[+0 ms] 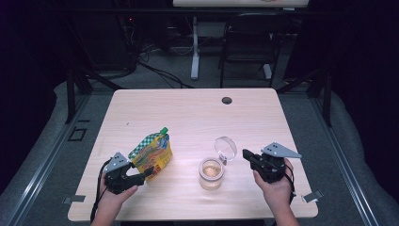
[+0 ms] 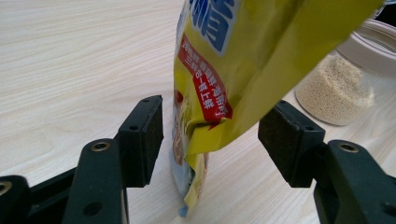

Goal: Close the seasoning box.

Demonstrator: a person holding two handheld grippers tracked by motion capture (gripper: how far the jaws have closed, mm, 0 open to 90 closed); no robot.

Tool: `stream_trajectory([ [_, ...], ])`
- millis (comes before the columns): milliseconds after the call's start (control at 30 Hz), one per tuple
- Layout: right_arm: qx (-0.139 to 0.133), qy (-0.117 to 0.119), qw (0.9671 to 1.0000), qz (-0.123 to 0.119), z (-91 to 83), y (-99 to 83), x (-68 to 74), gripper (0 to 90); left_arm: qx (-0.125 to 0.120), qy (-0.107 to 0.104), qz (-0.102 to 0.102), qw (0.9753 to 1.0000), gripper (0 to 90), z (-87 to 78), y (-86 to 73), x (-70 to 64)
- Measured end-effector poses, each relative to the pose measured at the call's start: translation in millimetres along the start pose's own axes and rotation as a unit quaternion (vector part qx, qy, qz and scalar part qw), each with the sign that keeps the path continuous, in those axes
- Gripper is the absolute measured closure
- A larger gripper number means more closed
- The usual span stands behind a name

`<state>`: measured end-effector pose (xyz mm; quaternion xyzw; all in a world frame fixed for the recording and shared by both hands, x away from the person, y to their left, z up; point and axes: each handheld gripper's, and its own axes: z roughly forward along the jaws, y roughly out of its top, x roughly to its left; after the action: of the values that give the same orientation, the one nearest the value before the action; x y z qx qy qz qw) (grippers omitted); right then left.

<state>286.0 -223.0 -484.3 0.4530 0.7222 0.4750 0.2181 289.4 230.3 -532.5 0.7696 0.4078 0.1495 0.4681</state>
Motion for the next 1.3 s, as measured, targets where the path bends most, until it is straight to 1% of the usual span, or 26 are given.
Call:
stream_trajectory([
  [100,0.003,-0.006,1.0,0.0,4.4,-1.8,-1.9,90.0,-0.001,0.0,0.002,1.0,41.1,-1.0,-0.5,0.1],
  [300,0.006,-0.01,0.9999,0.006,12.8,-3.6,-5.5,90.0,-0.001,0.002,-0.004,1.0,41.1,-2.9,-2.5,0.7],
  [433,0.0,-0.015,0.9999,0.005,17.3,-4.4,-5.3,90.0,-0.005,0.006,-0.003,1.0,41.2,-4.6,-3.0,0.7],
  [600,0.003,-0.016,0.9998,0.006,22.7,-4.7,-5.4,90.0,-0.002,0.006,-0.001,1.0,41.2,-6.4,-3.5,0.1],
  [800,0.004,-0.015,0.9999,0.005,26.3,-4.3,-3.2,90.0,-0.003,0.007,-0.001,1.0,41.2,-6.8,-3.7,-0.7],
  [1000,0.006,-0.014,0.9999,-0.003,28.5,-3.5,0.7,90.0,0.0,0.004,0.004,1.0,41.2,-6.6,-3.8,-1.7],
  [1300,0.002,-0.009,0.9999,-0.008,26.5,-3.1,4.3,90.0,-0.004,0.006,0.003,1.0,41.2,-5.9,-3.5,-1.4],
])
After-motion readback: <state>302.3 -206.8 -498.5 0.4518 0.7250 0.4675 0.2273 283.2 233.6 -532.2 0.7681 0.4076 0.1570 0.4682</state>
